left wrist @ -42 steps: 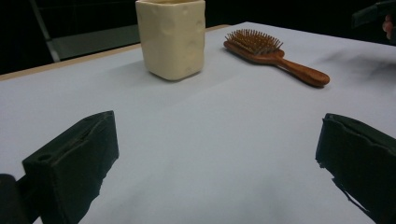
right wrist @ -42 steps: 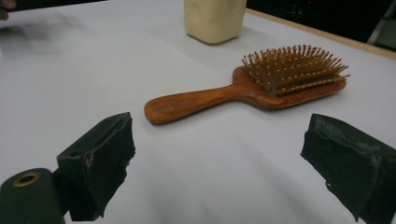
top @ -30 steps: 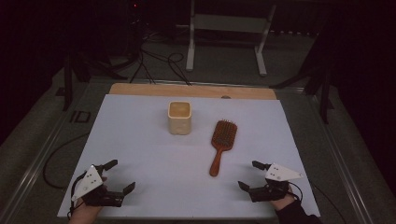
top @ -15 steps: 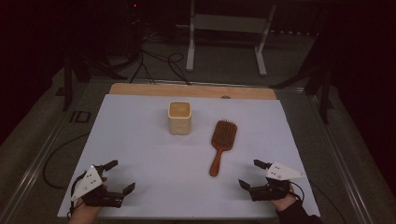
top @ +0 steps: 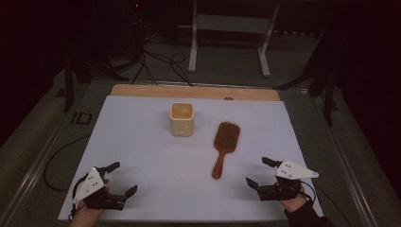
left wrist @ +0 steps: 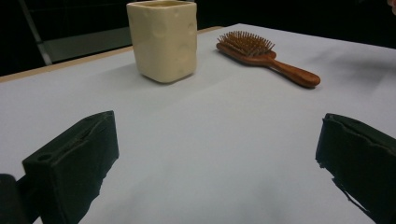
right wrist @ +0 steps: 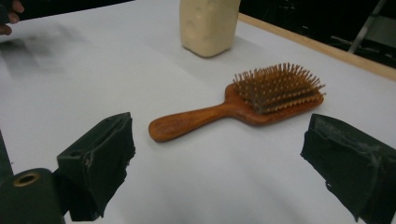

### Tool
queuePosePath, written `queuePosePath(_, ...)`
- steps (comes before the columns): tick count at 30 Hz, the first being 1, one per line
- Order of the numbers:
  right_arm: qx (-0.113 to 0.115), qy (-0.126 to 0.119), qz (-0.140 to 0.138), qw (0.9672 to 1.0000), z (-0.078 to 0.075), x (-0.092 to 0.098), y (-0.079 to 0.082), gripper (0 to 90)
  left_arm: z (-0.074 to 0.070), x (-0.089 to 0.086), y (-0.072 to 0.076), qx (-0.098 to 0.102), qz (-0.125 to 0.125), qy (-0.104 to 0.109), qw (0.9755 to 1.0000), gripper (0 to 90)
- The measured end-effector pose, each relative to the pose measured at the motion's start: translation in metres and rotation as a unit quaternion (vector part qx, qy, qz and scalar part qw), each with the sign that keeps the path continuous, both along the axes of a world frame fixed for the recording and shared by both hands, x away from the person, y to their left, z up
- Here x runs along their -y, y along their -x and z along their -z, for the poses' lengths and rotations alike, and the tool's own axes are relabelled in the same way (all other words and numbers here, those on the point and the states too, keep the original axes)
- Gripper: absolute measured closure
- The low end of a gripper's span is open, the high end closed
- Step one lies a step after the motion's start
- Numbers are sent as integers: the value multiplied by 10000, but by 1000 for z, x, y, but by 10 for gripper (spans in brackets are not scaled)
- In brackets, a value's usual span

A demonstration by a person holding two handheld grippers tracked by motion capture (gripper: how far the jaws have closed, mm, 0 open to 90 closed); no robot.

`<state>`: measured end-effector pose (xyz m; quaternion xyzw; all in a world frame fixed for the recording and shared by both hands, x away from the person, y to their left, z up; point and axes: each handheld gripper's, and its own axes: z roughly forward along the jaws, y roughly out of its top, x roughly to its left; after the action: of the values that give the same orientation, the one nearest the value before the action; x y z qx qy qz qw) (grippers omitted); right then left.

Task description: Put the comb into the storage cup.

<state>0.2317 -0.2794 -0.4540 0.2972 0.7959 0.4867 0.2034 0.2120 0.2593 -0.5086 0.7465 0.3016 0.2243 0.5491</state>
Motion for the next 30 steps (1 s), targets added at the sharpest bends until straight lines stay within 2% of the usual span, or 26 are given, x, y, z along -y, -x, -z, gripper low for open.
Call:
queuePosePath(7, 102, 47, -184, 9998, -17, -8, -7, 86, 0, 0, 0, -2, 11, 3, 10000, 0)
queuePosePath(10, 223, 93, -290, 9993, -27, -15, -13, 86, 0, 0, 0, -1, 21, 13, 10000, 0)
queuePosePath(18, 347, 109, -564, 9977, -45, -33, -25, 86, 0, 0, 0, -18, 39, 30, 10000, 0)
queuePosePath(19, 347, 109, -564, 9977, -45, -33, -25, 86, -1, 0, 0, -7, 46, 38, 10000, 0)
queuePosePath(21, 369, 109, -680, 9969, -49, -40, -29, 86, -1, -2, 0, -30, 66, 184, 9998, 0)
queuePosePath(30, 351, 110, -953, 9948, -51, -62, -41, 87, -2, -1, 0, -20, 94, 190, 9998, 0)
